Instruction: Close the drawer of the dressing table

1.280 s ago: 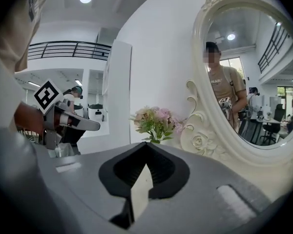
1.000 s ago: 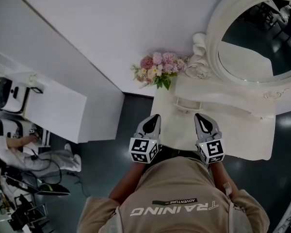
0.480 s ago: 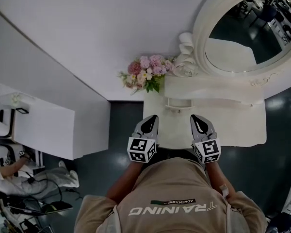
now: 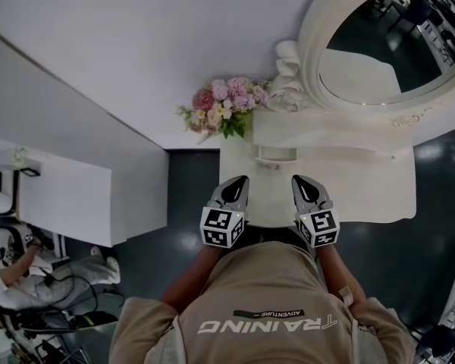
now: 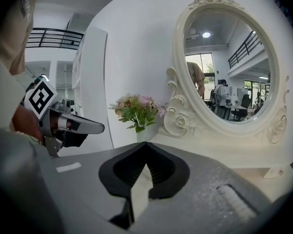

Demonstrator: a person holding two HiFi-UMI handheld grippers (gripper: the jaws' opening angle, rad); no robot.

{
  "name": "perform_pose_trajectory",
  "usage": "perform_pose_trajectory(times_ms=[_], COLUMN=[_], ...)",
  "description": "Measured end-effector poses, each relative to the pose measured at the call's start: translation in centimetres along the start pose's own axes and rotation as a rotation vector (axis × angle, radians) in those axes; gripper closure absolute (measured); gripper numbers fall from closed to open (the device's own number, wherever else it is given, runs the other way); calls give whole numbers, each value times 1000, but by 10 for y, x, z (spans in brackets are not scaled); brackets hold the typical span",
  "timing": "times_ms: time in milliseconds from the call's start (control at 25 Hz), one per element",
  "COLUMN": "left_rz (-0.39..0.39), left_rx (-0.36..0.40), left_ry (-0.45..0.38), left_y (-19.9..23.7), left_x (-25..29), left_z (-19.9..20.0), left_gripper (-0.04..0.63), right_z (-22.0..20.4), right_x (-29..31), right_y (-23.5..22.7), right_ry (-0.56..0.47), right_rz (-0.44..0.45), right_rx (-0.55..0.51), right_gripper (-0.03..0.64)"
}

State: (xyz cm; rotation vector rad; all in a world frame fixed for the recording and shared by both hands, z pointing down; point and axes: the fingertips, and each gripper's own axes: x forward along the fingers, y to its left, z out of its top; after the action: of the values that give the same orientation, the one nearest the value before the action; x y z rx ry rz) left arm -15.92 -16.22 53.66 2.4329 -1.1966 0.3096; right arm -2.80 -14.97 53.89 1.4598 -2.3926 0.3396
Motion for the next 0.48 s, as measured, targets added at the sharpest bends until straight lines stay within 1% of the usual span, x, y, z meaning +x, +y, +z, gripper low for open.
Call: perform_pose_trajectory(times_ms=[280, 480], left_rz=[8, 20], left_rx=[7, -1], left_ry=[54, 78], left_y=[-1, 2], left_x=[20, 37], left_z=[-10, -15], left_gripper=[580, 580], right_z=[-40, -85], right_x=[36, 66], right_y=[3, -3], right_ry=[114, 238], right_rz=[99, 139], right_rx=[21, 95], right_gripper=[614, 614])
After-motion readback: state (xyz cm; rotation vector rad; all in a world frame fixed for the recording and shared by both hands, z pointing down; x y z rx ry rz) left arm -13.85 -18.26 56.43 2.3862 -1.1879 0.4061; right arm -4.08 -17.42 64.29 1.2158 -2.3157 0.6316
